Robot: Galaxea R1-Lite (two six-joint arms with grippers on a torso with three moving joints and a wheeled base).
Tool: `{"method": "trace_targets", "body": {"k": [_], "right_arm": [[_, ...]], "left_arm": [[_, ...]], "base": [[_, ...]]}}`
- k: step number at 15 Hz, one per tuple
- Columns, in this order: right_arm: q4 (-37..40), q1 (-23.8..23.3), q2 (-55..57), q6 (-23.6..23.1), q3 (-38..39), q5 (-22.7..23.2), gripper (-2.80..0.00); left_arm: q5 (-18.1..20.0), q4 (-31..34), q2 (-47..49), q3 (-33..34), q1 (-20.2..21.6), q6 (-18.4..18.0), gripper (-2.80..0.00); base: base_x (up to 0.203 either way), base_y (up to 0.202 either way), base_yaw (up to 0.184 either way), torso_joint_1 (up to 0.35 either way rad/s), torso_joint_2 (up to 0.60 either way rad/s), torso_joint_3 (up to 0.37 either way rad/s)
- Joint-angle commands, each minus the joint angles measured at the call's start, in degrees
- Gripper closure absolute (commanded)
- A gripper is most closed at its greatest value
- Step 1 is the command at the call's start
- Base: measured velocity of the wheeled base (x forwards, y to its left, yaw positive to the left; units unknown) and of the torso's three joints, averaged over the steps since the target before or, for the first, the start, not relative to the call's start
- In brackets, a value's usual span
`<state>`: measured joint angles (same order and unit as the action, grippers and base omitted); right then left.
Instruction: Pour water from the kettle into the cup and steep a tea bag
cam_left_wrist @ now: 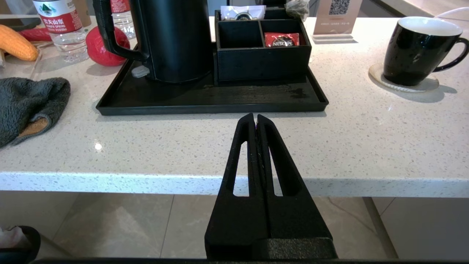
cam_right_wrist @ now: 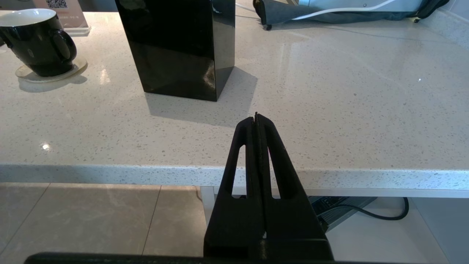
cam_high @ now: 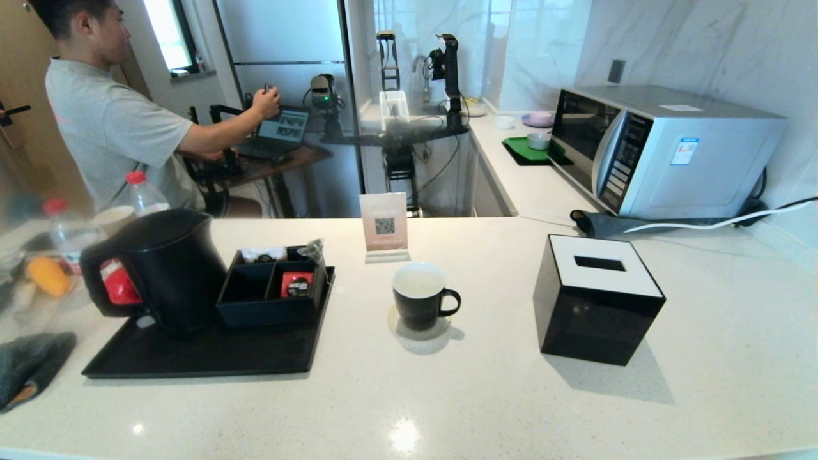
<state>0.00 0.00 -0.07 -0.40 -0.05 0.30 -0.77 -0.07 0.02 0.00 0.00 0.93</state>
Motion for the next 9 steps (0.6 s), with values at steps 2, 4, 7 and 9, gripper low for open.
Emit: {"method": "trace_targets", "body": {"k": [2,4,7,9], "right_arm": [[0.00,0.00,0.07,-0.04,0.05,0.05,0.00],[0.00,0.00,0.07,-0.04,0.05,0.05,0.00],[0.00,0.00,0.07,-0.04,0.05,0.05,0.00],[0.00,0.00,0.07,-0.04,0.05,0.05,0.00]], "left_arm": [[-0.02,-0.01,-0.02,0.00,0.00,0.04,0.00],[-0.02,-0.01,-0.02,0.00,0.00,0.04,0.00],[-0.02,-0.01,-0.02,0.00,0.00,0.04,0.00],[-0.02,-0.01,-0.02,0.00,0.00,0.04,0.00]], "base": [[0.000,0.000,0.000,0.000,0.00,0.000],[0.000,0.000,0.000,0.000,0.00,0.000],[0.000,0.000,0.000,0.000,0.00,0.000],[0.000,0.000,0.000,0.000,0.00,0.000]]}}
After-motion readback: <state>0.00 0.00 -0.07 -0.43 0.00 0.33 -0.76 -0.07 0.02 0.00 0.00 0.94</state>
